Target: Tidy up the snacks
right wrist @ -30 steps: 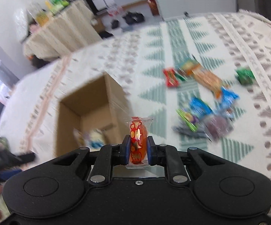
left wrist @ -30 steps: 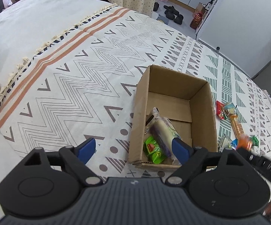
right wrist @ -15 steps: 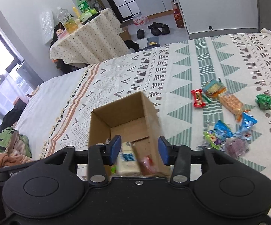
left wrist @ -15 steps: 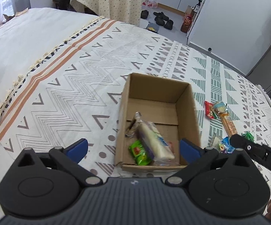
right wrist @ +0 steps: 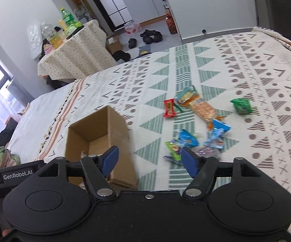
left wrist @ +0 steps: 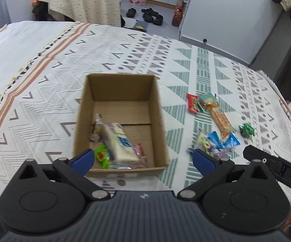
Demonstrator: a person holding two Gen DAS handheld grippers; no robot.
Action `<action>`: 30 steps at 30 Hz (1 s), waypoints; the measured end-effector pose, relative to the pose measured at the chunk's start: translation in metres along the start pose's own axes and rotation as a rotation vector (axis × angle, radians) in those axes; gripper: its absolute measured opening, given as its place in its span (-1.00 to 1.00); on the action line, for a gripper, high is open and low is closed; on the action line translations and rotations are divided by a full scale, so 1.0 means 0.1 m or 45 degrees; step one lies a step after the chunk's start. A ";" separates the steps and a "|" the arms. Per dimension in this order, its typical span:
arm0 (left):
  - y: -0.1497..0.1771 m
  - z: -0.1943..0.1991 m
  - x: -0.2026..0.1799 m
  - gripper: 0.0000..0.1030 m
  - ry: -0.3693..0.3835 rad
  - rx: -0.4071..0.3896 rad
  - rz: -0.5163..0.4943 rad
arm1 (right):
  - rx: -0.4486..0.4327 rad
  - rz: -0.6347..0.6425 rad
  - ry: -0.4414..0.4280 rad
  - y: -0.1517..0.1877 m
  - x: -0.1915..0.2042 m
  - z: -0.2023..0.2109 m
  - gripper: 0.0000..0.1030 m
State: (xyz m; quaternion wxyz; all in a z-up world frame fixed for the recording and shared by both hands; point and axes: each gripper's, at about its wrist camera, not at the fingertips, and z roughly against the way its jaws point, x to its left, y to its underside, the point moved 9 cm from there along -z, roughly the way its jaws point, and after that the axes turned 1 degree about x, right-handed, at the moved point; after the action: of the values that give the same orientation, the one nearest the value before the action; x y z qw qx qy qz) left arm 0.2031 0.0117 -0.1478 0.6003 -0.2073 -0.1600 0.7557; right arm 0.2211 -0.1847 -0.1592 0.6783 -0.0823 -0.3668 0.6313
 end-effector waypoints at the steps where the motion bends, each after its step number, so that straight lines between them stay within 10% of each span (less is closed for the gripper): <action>1: 0.01 -0.01 -0.05 1.00 0.003 0.005 -0.006 | -0.003 -0.006 0.002 -0.01 -0.05 0.01 0.41; 30: 0.19 -0.71 -1.20 0.93 -0.059 0.067 -0.289 | 0.055 0.022 0.137 0.02 -1.20 -0.23 0.40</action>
State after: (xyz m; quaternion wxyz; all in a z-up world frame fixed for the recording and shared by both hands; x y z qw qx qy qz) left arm 0.2463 -0.1100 -0.2040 0.6835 -0.1546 -0.1763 0.6913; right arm 0.2412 -0.2860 -0.2242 0.6932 -0.1044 -0.3154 0.6396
